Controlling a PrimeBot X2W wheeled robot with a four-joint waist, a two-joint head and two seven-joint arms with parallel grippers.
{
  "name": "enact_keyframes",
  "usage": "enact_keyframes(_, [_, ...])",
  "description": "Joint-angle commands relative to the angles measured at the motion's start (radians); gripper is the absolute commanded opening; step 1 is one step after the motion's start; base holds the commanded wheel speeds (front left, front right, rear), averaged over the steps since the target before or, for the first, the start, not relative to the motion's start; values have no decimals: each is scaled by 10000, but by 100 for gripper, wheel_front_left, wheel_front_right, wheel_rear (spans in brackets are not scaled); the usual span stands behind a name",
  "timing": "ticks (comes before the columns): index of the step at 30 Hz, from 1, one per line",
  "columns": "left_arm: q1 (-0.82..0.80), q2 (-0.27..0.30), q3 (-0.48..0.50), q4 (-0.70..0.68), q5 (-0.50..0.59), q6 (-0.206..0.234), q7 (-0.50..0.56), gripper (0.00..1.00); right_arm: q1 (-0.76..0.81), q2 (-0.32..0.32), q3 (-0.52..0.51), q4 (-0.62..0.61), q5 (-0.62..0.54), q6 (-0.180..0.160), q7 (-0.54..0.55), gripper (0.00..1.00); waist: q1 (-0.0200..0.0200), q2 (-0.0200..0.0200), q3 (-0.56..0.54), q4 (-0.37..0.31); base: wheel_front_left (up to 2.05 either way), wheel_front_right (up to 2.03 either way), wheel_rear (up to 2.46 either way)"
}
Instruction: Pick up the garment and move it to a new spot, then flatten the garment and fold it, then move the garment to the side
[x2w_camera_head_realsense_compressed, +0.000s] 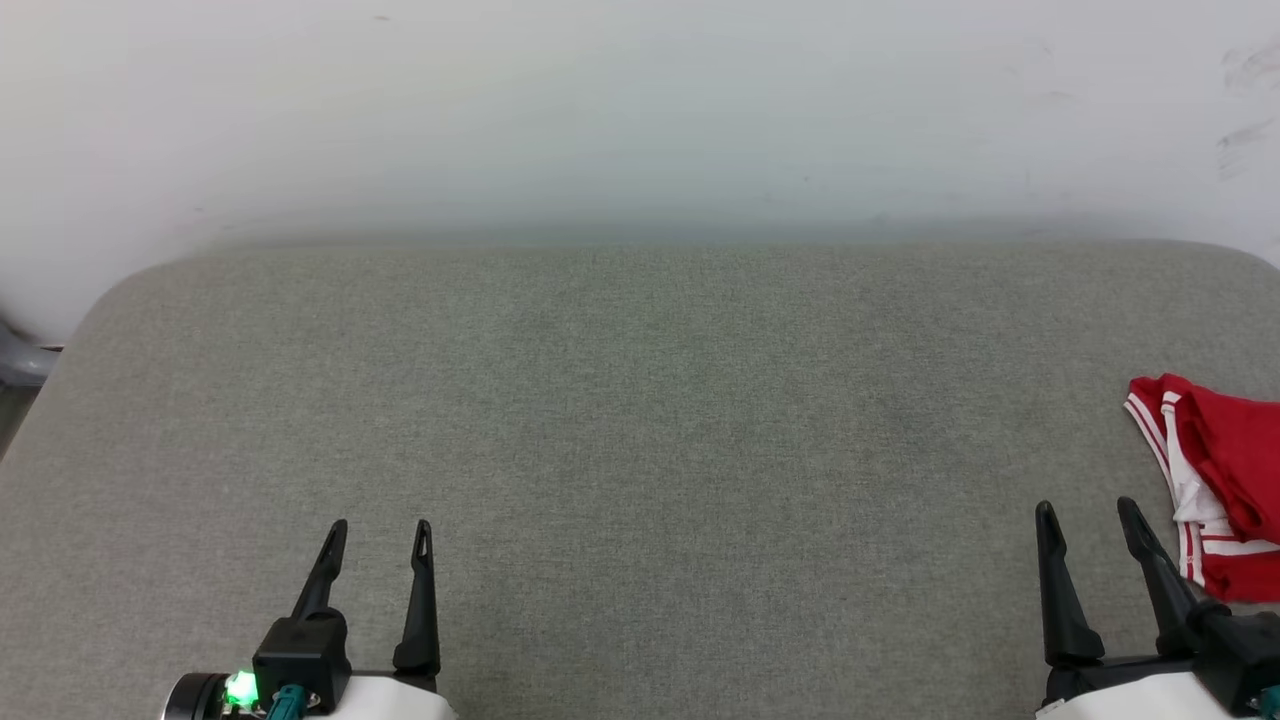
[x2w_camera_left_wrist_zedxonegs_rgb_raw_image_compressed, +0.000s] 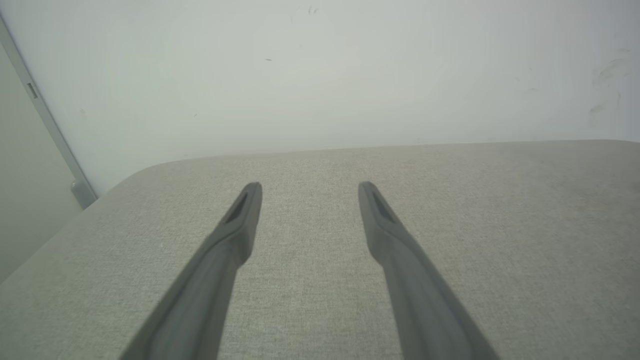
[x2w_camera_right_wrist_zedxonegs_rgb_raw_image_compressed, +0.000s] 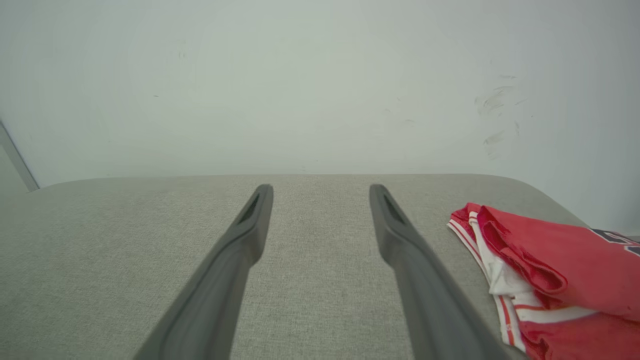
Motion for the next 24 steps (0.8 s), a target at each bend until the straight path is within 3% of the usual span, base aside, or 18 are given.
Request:
enact_keyframes(1, [86, -18, 14, -26, -20, -51, -22, 100, 162, 68, -3, -89, 11, -12, -19, 100, 1, 0, -7, 1, 0, 0, 0])
enact_keyframes(11, [77, -4, 82, 50, 34, -114, -22, 100, 342, 95, 33, -69, -61, -12, -19, 100, 1, 0, -22, 16, 0, 0, 0])
enact_keyframes(12, [23, -29, 90, 50, 6, -111, 0, 0, 216, 44, 31, -61, -6, 0, 0, 0, 1, 0, -24, 16, 0, 0, 0])
enact_keyframes(17, [134, -117, 120, 472, -163, -132, 93, 0, 288, 48, 58, 317, 171, 0, 37, 0, 1, 0, -25, 15, 0, 0, 0])
enact_keyframes(24, [-125, -163, 355, 621, -2044, -350, 568, 0, -3, -3, 84, 525, 2074, -1, 449, 0, 1, 0, -21, 6, 0, 0, 0])
